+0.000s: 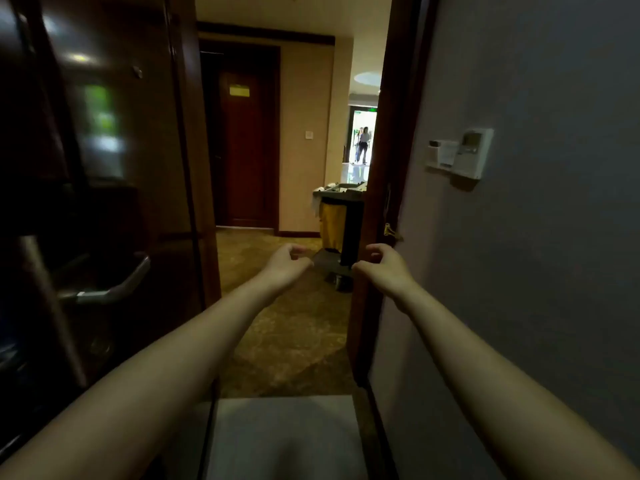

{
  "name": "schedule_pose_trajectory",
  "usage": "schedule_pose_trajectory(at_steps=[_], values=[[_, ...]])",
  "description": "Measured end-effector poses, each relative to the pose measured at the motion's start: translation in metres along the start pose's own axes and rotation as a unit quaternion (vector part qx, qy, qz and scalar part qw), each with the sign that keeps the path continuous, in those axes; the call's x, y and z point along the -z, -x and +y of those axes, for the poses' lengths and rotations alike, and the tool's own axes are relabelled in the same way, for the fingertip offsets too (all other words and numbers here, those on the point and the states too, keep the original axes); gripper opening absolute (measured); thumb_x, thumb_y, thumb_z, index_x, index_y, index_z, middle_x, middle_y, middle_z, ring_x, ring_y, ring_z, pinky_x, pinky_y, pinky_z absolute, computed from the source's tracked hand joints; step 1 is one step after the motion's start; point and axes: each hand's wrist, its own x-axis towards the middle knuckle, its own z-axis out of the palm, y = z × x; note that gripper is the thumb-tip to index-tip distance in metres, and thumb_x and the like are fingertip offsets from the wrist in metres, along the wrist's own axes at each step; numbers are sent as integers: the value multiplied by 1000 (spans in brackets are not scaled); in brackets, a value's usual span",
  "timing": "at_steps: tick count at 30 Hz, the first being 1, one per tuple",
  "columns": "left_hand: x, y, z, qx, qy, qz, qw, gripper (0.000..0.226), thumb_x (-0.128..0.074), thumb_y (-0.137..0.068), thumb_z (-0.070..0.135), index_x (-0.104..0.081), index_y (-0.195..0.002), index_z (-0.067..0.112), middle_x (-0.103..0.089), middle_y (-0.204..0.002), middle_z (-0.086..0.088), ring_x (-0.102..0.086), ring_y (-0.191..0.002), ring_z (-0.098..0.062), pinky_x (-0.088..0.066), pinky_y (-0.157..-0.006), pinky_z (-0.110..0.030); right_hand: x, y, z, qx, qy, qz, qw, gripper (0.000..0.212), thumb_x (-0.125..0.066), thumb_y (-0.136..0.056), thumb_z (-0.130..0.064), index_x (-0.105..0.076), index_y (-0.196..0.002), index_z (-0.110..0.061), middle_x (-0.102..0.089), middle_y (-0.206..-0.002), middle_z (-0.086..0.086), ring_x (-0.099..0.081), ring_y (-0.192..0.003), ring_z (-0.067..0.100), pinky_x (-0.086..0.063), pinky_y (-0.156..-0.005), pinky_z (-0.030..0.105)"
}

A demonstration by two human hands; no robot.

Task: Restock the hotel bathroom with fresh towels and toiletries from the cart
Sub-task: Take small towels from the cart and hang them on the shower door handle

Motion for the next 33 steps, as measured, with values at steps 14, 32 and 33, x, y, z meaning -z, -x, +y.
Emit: schedule_pose_trajectory(at_steps=[14,32,33], values=[[0,-280,-32,-17,8,9,1000,39,-55,-97,19,-48,-135,17,-56,-118,-3,-55,-92,-9,-45,-68,-23,-50,-282,37,9,31,31,999,62,-66,-92,-19,-38,-146,-9,-48,-141,10,-52,-108,18,-45,-83,27],[-33,-708,-62,-1,4,-3,1000,40,-57,-95,21,-49,-134,16,-55,-123,-6,-55,-112,-20,-50,-94,-37,-96,-730,126,-29,30,53,998,66,-67,-90,-20,-36,-148,-14,-41,-147,10,-45,-130,25,-41,-84,28],[-34,-734,-68,-5,-2,-8,1000,41,-58,-95,21,-49,-134,16,-55,-124,-7,-55,-113,-20,-50,-95,-37,-102,-754,133,-32,27,54,998,66,-67,-90,-20,-36,-148,-14,-42,-147,10,-45,-129,25,-41,-84,28]])
